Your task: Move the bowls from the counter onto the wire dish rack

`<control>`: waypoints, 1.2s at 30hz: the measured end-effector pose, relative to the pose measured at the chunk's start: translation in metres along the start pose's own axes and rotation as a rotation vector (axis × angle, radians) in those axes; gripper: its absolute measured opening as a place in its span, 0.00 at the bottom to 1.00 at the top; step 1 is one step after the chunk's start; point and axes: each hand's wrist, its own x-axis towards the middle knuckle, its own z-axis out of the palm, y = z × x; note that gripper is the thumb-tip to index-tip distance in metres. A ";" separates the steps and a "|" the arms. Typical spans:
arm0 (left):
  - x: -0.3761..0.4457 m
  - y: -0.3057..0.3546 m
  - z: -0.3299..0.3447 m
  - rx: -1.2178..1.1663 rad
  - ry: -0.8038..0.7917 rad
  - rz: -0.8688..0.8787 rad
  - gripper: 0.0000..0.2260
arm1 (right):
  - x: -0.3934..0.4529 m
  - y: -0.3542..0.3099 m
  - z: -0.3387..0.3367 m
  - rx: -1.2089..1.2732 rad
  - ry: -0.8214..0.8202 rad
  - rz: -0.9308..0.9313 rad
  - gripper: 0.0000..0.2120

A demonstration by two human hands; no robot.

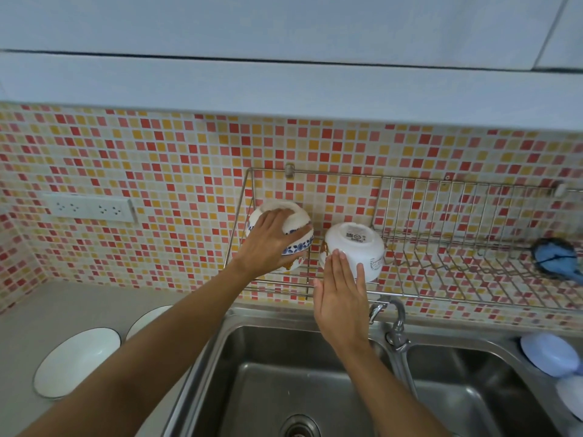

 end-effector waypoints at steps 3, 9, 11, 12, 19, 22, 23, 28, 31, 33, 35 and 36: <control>-0.002 -0.003 0.003 -0.052 -0.045 -0.020 0.26 | -0.001 0.000 0.001 -0.008 0.007 0.000 0.29; -0.003 0.000 0.008 -0.081 -0.133 -0.012 0.30 | 0.000 -0.001 0.001 -0.033 0.012 0.006 0.27; -0.003 0.001 0.009 -0.088 -0.149 -0.014 0.32 | -0.001 -0.001 0.001 -0.035 0.013 0.009 0.27; -0.004 0.001 0.009 -0.096 -0.151 -0.020 0.32 | -0.001 -0.001 0.001 -0.034 0.014 0.010 0.27; -0.008 0.003 0.006 -0.169 -0.217 -0.053 0.29 | -0.002 -0.002 -0.002 -0.017 0.007 0.026 0.27; -0.006 0.003 0.007 -0.186 -0.212 -0.055 0.27 | -0.002 -0.003 -0.005 -0.004 -0.004 0.036 0.28; -0.006 0.003 0.007 -0.194 -0.210 -0.056 0.27 | -0.002 -0.003 -0.006 -0.005 -0.017 0.037 0.28; -0.006 0.000 0.010 -0.228 -0.259 -0.080 0.28 | -0.002 -0.003 -0.009 -0.003 -0.061 0.049 0.29; -0.009 0.000 0.008 -0.286 -0.283 -0.127 0.28 | -0.002 -0.004 -0.009 0.000 -0.072 0.055 0.29; -0.012 0.000 0.004 -0.348 -0.257 -0.173 0.27 | -0.003 -0.005 -0.010 0.028 -0.072 0.057 0.27; -0.018 0.001 -0.001 -0.374 -0.112 -0.220 0.22 | -0.002 -0.005 -0.012 0.064 -0.067 0.064 0.27; -0.024 0.003 -0.003 -0.372 -0.026 -0.258 0.20 | -0.001 -0.004 -0.013 0.083 -0.058 0.070 0.27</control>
